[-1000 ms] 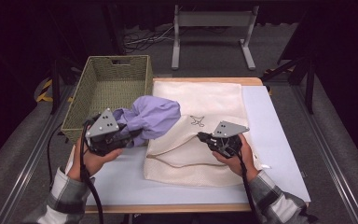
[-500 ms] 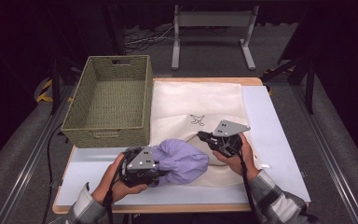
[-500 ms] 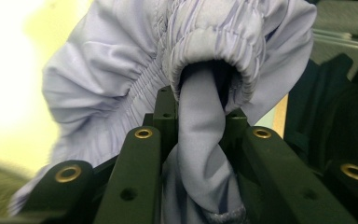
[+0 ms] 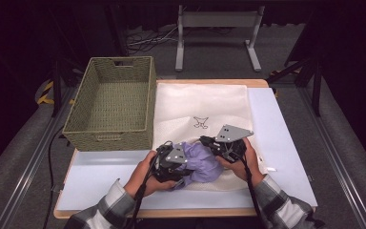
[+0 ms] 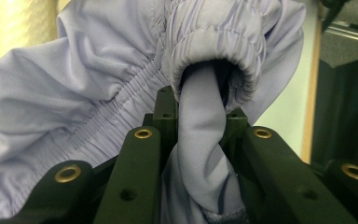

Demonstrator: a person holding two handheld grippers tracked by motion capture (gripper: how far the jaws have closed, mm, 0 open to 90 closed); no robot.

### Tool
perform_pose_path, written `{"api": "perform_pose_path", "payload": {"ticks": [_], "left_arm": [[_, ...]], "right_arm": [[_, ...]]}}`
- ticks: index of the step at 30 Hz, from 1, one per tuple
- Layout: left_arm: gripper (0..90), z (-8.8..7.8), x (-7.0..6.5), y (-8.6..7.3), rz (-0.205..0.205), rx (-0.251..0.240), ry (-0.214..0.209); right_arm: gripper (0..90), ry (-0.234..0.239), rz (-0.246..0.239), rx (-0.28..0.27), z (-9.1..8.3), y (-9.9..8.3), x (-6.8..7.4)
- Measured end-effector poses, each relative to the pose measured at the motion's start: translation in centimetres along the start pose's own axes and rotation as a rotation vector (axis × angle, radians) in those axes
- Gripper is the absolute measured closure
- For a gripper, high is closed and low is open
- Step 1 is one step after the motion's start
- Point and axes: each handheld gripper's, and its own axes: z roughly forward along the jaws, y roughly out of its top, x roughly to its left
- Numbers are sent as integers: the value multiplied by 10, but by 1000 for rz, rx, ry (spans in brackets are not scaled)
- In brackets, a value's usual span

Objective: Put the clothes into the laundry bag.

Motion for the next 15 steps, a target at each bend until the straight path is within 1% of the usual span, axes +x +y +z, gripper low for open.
{"api": "perform_pose_path", "payload": {"ticks": [2,3,4,6,7,9,10,11,13,14,15], "left_arm": [[754,9,2,7,-18,5,-3],[754,17,4,11,-26,8,4],[753,17,4,11,-26,8,4],[753,24,8,15,-36,10,19],[752,28,10,17,-53,2,34],[751,32,14,18,-69,1,42],[749,33,16,19,-86,0,66],[748,34,18,20,-95,-11,79],[745,34,22,20,-121,-7,100],[743,35,25,20,-124,-5,125],[739,35,25,20,-124,-5,125]], "right_arm": [[879,2,-3,-1,0,0,1],[879,2,-5,-2,0,0,1],[879,2,-5,-2,0,0,1],[879,4,0,-11,-3,2,1],[879,5,0,-14,-3,2,1],[879,6,-3,-15,-4,2,1],[879,6,-5,-14,-4,2,1],[879,7,-4,-13,-4,2,2],[881,7,-6,-15,-4,2,2],[882,6,-4,-15,-4,3,2],[882,6,-4,-15,-4,3,2]]}}
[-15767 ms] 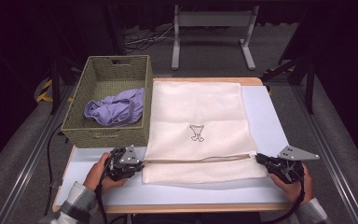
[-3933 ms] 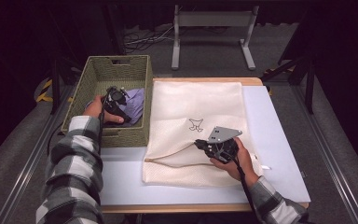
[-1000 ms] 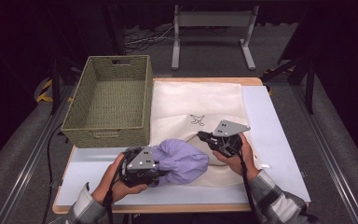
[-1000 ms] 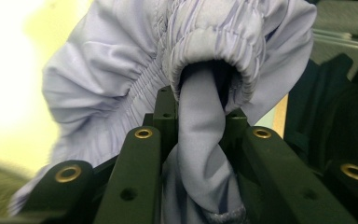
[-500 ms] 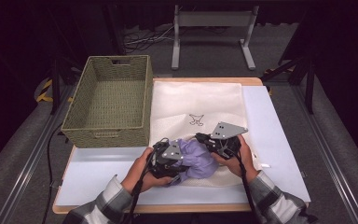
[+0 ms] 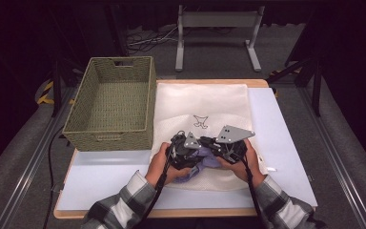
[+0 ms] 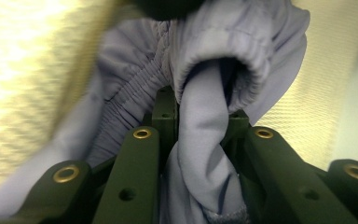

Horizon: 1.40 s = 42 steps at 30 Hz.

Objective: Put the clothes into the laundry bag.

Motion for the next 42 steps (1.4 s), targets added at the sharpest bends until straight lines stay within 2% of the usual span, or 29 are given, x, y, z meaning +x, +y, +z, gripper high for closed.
{"api": "perform_pose_path", "payload": {"ticks": [3,6,9,15,18,20,23,24,25,27,31,33,35,37,38,41,42], "left_arm": [[724,6,5,0,-40,3,61],[712,11,11,0,-88,4,92],[712,14,12,1,-76,14,129],[655,20,13,3,-78,16,143],[544,17,11,2,-77,8,123],[469,12,7,2,-52,-8,95],[357,2,2,-1,-22,1,63],[321,-5,1,-3,0,0,30],[290,-5,1,-3,0,0,30],[271,-22,-2,-10,50,-25,16],[263,-47,-2,-27,59,-70,8],[258,-54,-3,-37,66,-72,2],[283,-57,-6,-46,82,-47,5],[303,-58,-9,-53,128,-9,38],[312,-58,-10,-57,139,-1,42],[346,-56,-8,-61,127,16,42],[368,-51,-4,-62,118,15,52]], "right_arm": [[884,4,-3,6,-1,1,1],[884,14,-8,9,-1,1,3],[884,21,-16,19,1,0,5],[884,24,-14,36,3,-2,5],[884,20,-13,41,4,-3,4],[884,16,-16,44,4,-4,3],[884,6,-18,45,2,-4,2],[884,7,-20,46,2,-4,1],[884,7,-20,46,2,-4,1],[883,5,-15,47,0,-5,1],[883,4,-15,44,0,-4,0],[884,5,-17,46,0,-4,1],[883,6,-17,42,0,-4,1],[882,6,-11,41,0,-4,1],[882,7,-11,41,-1,-4,1],[883,19,-9,40,0,-4,1],[882,23,-12,44,1,-4,2]]}}
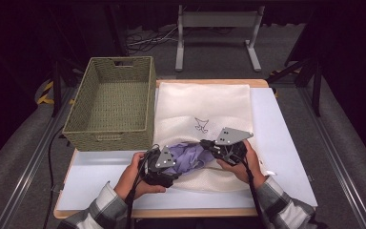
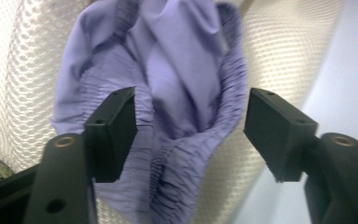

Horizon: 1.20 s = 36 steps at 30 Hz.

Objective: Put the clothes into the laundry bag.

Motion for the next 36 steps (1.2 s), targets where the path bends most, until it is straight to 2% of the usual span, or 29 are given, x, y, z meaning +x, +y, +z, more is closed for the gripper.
{"api": "perform_pose_path", "payload": {"ticks": [3,4,6,11,13,15,18,23,25,30,36], "left_arm": [[407,5,4,0,-9,-3,-4],[445,8,5,0,-8,1,10],[515,13,8,2,-17,14,10],[769,24,14,7,-43,32,-17],[783,28,15,11,-42,34,-30],[817,31,14,18,-21,43,-38],[851,37,13,25,-12,49,-51],[870,47,12,34,-2,60,-38],[872,49,11,40,-7,45,-37],[877,58,12,51,11,14,-19],[880,71,17,58,-21,-38,26]], "right_arm": [[882,3,-2,2,1,0,2],[880,5,-5,3,1,0,2],[880,14,-8,7,1,0,3],[879,22,-11,12,2,0,4],[877,29,-10,16,2,0,4],[877,32,-6,20,3,-1,2],[877,33,-2,19,2,-1,2],[877,35,-5,21,2,-1,3],[878,38,-1,22,3,-1,3],[880,50,10,11,1,-1,0],[880,59,16,18,3,-2,1]]}}
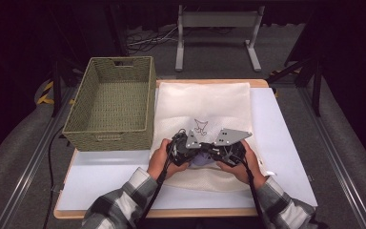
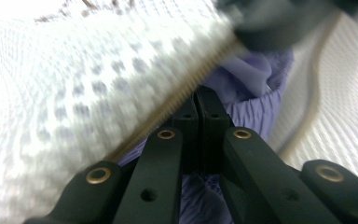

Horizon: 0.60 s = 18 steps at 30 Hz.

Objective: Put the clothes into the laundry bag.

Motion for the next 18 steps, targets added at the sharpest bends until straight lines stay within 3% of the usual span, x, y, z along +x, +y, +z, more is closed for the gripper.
{"api": "perform_pose_path", "payload": {"ticks": [4,6,9,13,15,18], "left_arm": [[881,3,3,2,17,-5,40],[881,4,8,-1,-17,-19,19],[878,6,8,-2,-21,-15,17],[858,-1,7,-5,-3,-23,6],[812,-13,7,-10,12,-44,-23],[773,-22,7,-13,17,-53,-28]], "right_arm": [[881,-4,11,3,0,-1,-1],[881,-5,6,9,1,-1,-1],[880,-5,6,19,2,-2,-1],[881,-6,7,22,1,-2,-1],[881,-8,11,14,-1,-2,-2],[881,-13,9,14,-1,-2,-3]]}}
